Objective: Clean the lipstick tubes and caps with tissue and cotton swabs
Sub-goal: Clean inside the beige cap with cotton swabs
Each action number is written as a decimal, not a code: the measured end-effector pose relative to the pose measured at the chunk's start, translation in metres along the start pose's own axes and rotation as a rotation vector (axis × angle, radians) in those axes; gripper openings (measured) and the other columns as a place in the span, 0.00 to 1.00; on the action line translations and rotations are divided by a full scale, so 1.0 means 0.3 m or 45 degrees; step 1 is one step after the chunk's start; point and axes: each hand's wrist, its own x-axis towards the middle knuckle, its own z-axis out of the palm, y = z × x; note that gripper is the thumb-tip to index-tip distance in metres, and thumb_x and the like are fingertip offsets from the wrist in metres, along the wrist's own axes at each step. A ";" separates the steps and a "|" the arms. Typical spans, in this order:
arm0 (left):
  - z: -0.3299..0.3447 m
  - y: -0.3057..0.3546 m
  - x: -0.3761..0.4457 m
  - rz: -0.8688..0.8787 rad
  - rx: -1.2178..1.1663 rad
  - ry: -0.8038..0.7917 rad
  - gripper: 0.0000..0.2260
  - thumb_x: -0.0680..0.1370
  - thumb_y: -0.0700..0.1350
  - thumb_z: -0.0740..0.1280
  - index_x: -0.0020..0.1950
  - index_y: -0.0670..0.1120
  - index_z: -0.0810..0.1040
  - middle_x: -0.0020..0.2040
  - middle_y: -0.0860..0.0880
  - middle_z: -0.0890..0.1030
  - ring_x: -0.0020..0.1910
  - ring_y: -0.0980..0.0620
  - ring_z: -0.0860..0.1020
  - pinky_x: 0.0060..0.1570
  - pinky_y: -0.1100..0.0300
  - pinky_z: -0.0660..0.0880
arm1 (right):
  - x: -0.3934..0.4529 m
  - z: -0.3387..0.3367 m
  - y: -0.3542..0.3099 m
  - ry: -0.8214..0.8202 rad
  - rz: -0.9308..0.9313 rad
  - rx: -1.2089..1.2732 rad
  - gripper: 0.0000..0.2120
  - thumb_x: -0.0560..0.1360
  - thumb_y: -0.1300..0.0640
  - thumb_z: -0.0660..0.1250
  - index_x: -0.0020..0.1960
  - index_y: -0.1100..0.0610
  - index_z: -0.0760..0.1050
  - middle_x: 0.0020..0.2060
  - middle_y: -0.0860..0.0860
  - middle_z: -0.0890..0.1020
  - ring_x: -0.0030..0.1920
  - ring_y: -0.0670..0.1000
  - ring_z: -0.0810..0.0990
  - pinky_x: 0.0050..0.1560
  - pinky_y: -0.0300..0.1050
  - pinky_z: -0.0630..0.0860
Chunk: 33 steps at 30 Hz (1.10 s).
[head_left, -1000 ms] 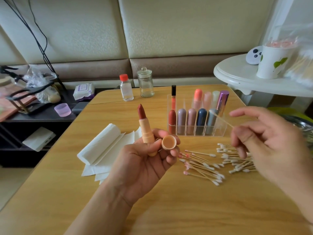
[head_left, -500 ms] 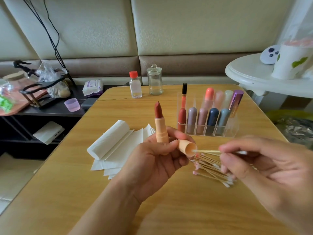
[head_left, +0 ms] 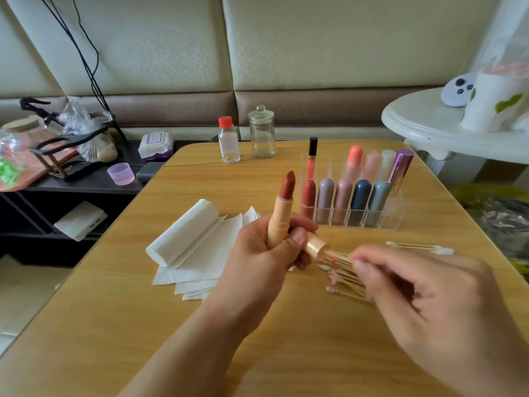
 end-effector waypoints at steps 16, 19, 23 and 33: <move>0.021 0.002 -0.008 0.137 0.192 -0.012 0.04 0.77 0.37 0.67 0.48 0.43 0.81 0.36 0.47 0.80 0.33 0.55 0.77 0.37 0.65 0.74 | 0.005 0.048 -0.005 -0.111 0.204 0.060 0.10 0.77 0.58 0.69 0.37 0.53 0.80 0.24 0.37 0.73 0.25 0.37 0.73 0.25 0.25 0.59; 0.019 0.002 -0.008 0.122 0.198 -0.011 0.05 0.78 0.34 0.66 0.49 0.41 0.81 0.36 0.44 0.80 0.33 0.54 0.77 0.36 0.65 0.74 | 0.016 0.042 -0.001 -0.081 0.239 0.110 0.10 0.77 0.62 0.70 0.37 0.55 0.82 0.25 0.37 0.76 0.26 0.32 0.74 0.26 0.21 0.60; 0.023 0.008 -0.008 0.119 0.180 -0.020 0.05 0.79 0.34 0.66 0.50 0.39 0.81 0.36 0.45 0.79 0.33 0.55 0.76 0.36 0.65 0.74 | 0.013 0.042 0.004 -0.155 0.237 0.179 0.10 0.78 0.57 0.70 0.38 0.51 0.82 0.24 0.40 0.77 0.23 0.42 0.73 0.24 0.28 0.61; 0.023 -0.002 -0.010 0.090 0.201 -0.040 0.06 0.79 0.33 0.65 0.50 0.39 0.81 0.34 0.47 0.79 0.33 0.55 0.76 0.37 0.65 0.74 | 0.010 0.036 0.015 -0.107 0.288 0.218 0.10 0.75 0.65 0.71 0.36 0.55 0.82 0.24 0.32 0.74 0.25 0.33 0.74 0.27 0.20 0.61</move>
